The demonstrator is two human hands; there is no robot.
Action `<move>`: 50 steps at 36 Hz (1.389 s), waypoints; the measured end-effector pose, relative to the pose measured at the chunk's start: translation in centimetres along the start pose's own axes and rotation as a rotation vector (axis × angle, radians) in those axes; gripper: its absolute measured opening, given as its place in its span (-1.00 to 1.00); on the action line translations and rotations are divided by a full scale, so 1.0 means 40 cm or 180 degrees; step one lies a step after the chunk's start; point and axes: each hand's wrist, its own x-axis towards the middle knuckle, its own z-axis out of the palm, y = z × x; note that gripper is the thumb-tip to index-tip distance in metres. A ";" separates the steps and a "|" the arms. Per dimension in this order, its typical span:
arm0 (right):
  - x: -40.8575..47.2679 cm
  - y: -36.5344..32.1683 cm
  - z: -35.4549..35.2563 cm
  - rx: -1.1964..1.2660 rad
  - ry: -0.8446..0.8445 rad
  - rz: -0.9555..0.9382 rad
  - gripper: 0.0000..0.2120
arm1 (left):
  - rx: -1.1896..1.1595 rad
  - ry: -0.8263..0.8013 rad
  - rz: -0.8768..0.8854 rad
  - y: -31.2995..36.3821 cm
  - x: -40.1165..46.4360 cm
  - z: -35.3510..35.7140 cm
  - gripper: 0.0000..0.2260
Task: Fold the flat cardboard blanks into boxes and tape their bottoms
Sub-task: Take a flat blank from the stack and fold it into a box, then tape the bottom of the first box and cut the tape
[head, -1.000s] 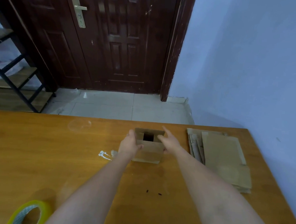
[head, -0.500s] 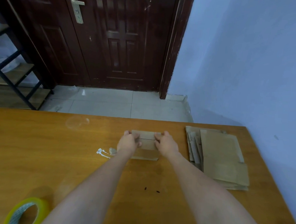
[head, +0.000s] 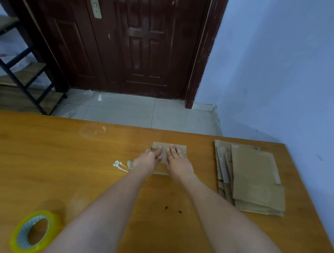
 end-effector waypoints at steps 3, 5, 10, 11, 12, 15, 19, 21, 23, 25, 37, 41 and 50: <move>0.010 0.001 -0.038 -0.0231 -0.0135 -0.0021 -0.46 | 0.0123 -0.0131 0.0013 0.003 -0.008 -0.010 -0.59; 0.014 -0.004 -0.057 -0.0320 -0.0173 -0.0019 -0.46 | 0.0250 -0.0188 0.0030 0.003 -0.012 -0.017 -0.58; 0.017 -0.008 -0.066 -0.0394 -0.0254 -0.0024 -0.42 | 0.0580 -0.0057 0.0032 0.018 -0.041 -0.008 -0.55; 0.018 -0.002 -0.068 -0.0338 -0.0333 -0.0025 -0.44 | 0.0583 -0.0038 0.0015 0.022 -0.050 -0.004 -0.55; 0.018 0.007 -0.071 -0.0270 -0.0422 -0.0026 -0.46 | 0.0538 -0.0021 0.0003 0.024 -0.058 0.002 -0.55; 0.019 0.033 -0.080 -0.0208 -0.0578 -0.0041 -0.46 | 0.0324 0.0130 0.0026 0.013 -0.075 0.020 -0.56; 0.013 0.035 -0.073 -0.0047 -0.0606 0.0051 -0.36 | 0.0165 0.0168 0.0086 -0.016 -0.080 0.029 -0.55; 0.017 0.031 -0.072 -0.0041 -0.0619 0.0079 -0.33 | 0.0161 0.0184 0.0097 -0.037 -0.081 0.022 -0.55; 0.022 0.024 -0.081 -0.0139 -0.0684 0.0099 -0.30 | 0.0156 0.0218 0.0057 -0.066 -0.085 0.012 -0.55; 0.024 0.019 -0.098 -0.0296 -0.0778 0.0133 -0.28 | 0.0137 0.0267 -0.0065 -0.095 -0.095 -0.001 -0.55; 0.022 -0.062 -0.133 -0.0960 -0.0417 0.0221 -0.84 | 0.0705 0.0475 -0.1278 -0.506 -0.312 -0.012 -0.66; 0.017 -0.079 -0.132 -0.0952 -0.0313 0.0232 -0.74 | 0.0435 0.0339 -0.1898 -0.639 -0.414 0.023 -0.56; 0.008 -0.077 -0.136 -0.0874 -0.0292 0.0234 -0.87 | 0.0123 -0.0855 -0.1897 -0.695 -0.460 0.094 -0.42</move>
